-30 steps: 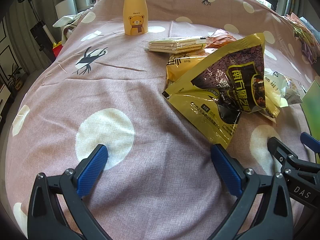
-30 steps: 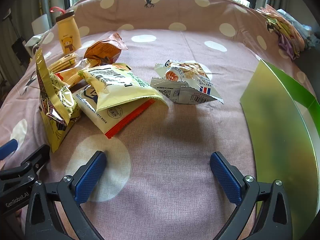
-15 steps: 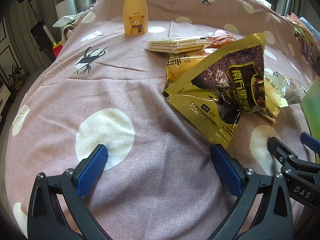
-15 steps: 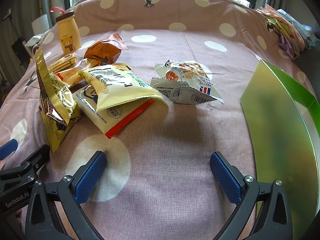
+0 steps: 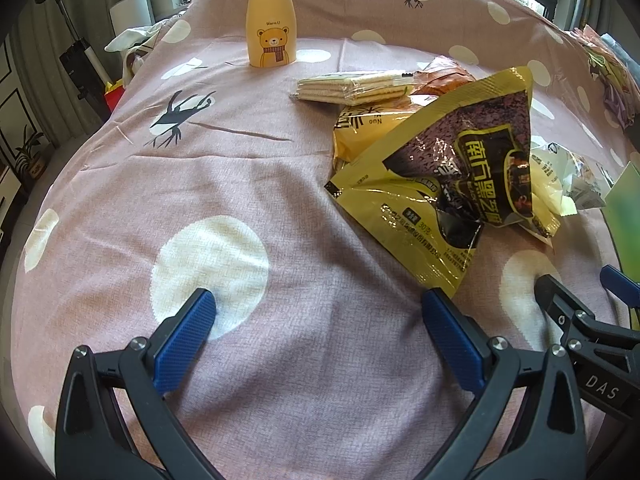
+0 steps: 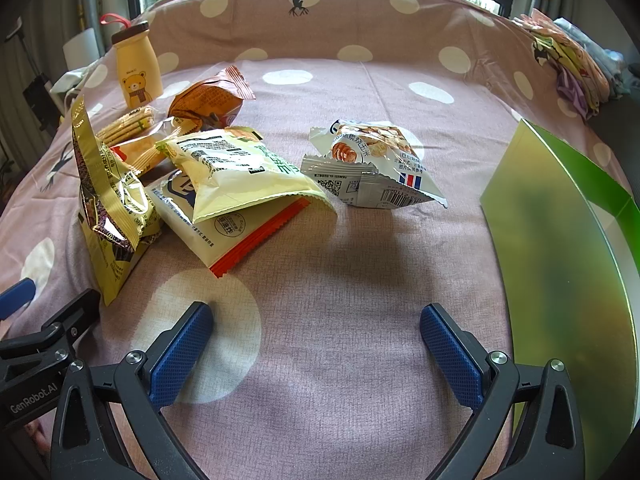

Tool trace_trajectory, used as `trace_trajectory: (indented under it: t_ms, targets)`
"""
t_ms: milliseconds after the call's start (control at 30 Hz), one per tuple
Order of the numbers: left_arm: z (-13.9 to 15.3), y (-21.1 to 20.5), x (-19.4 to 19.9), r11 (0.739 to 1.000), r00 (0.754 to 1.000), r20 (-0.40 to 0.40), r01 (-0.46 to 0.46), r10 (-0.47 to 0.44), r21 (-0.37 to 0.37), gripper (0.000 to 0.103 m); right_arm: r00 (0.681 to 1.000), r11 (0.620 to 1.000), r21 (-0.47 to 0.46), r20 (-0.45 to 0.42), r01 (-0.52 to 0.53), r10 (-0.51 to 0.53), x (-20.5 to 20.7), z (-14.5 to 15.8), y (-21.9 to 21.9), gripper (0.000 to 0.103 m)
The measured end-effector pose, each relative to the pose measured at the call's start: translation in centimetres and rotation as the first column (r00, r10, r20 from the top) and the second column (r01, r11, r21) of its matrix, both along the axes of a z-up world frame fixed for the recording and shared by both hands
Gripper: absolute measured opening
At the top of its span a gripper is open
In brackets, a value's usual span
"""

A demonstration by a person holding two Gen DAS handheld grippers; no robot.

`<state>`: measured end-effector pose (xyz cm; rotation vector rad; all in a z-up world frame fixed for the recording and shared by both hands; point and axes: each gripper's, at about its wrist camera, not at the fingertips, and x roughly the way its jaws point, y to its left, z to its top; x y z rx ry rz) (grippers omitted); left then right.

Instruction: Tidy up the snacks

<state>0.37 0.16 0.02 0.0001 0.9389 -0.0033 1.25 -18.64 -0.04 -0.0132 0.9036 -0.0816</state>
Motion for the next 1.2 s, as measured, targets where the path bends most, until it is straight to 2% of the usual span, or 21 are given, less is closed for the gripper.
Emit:
trace_trajectory:
  t_ms: [267, 400, 467, 600, 667, 733, 833, 933, 1000, 1100, 1133, 1167, 1200]
  targets:
    - [0.1, 0.4, 0.8, 1.000, 0.999, -0.041, 0.014, -0.015, -0.016, 0.102, 1.000, 1.000, 0.000, 0.001, 0.000, 0.000, 0.0, 0.0, 0.0, 0.103]
    - [0.4, 0.8, 0.6, 0.999, 0.999, -0.055, 0.001, -0.003, -0.050, 0.101, 1.000, 1.000, -0.010, -0.003, 0.001, -0.001, -0.1, -0.1, 0.1, 0.103]
    - [0.8, 1.1, 0.7, 0.997, 0.998, -0.058, -0.008, 0.003, -0.079, 0.099, 1.000, 1.000, -0.016, -0.008, 0.001, -0.001, 0.1, -0.1, 0.2, 0.103]
    - [1.4, 2.3, 0.7, 0.978, 0.998, -0.059, -0.047, 0.035, -0.204, 0.095, 1.000, 1.000, 0.023, -0.023, 0.003, -0.003, 0.5, 0.3, -0.2, 0.103]
    - [1.7, 2.7, 0.6, 0.962, 0.997, -0.060, -0.052, 0.038, -0.268, 0.094, 0.999, 0.997, 0.075, -0.047, 0.012, -0.008, 0.5, 1.0, -0.5, 0.103]
    - [2.0, 2.9, 0.7, 0.943, 0.998, -0.057, -0.049, 0.032, -0.328, 0.092, 0.999, 0.984, 0.176, -0.043, 0.000, 0.008, 0.2, 2.7, -0.8, 0.103]
    - [2.3, 3.0, 1.0, 0.901, 0.998, -0.053, -0.045, 0.024, -0.431, 0.091, 0.998, 0.956, 0.292, 0.065, -0.035, 0.016, -0.2, 6.4, -0.3, 0.103]
    - [2.5, 2.2, 1.7, 0.869, 0.999, -0.042, -0.021, 0.000, -0.495, 0.084, 0.991, 0.907, 0.407, 0.115, -0.104, 0.063, 0.7, 9.1, 1.0, 0.102]
    - [2.2, 1.5, 2.4, 0.867, 0.999, -0.051, -0.011, -0.017, -0.498, 0.083, 0.988, 0.886, 0.438, 0.101, -0.151, 0.118, 2.3, 9.7, 2.7, 0.099]
    - [1.7, 1.3, 3.1, 0.865, 0.998, -0.062, -0.016, -0.017, -0.502, 0.083, 0.987, 0.908, 0.388, 0.045, -0.160, 0.155, 4.8, 9.2, 5.3, 0.081]
    - [1.9, 1.3, 3.4, 0.864, 0.998, -0.057, -0.006, -0.027, -0.503, 0.083, 0.986, 0.907, 0.388, 0.024, -0.164, 0.168, 5.5, 8.5, 6.0, 0.071]
    - [1.9, 1.3, 3.5, 0.863, 0.997, -0.058, 0.007, -0.043, -0.506, 0.083, 0.982, 0.904, 0.391, 0.001, -0.173, 0.188, 5.9, 7.8, 6.4, 0.066]
    - [1.8, 1.4, 4.1, 0.857, 0.996, -0.058, 0.025, -0.064, -0.514, 0.083, 0.978, 0.903, 0.390, -0.022, -0.182, 0.207, 6.4, 7.0, 6.7, 0.066]
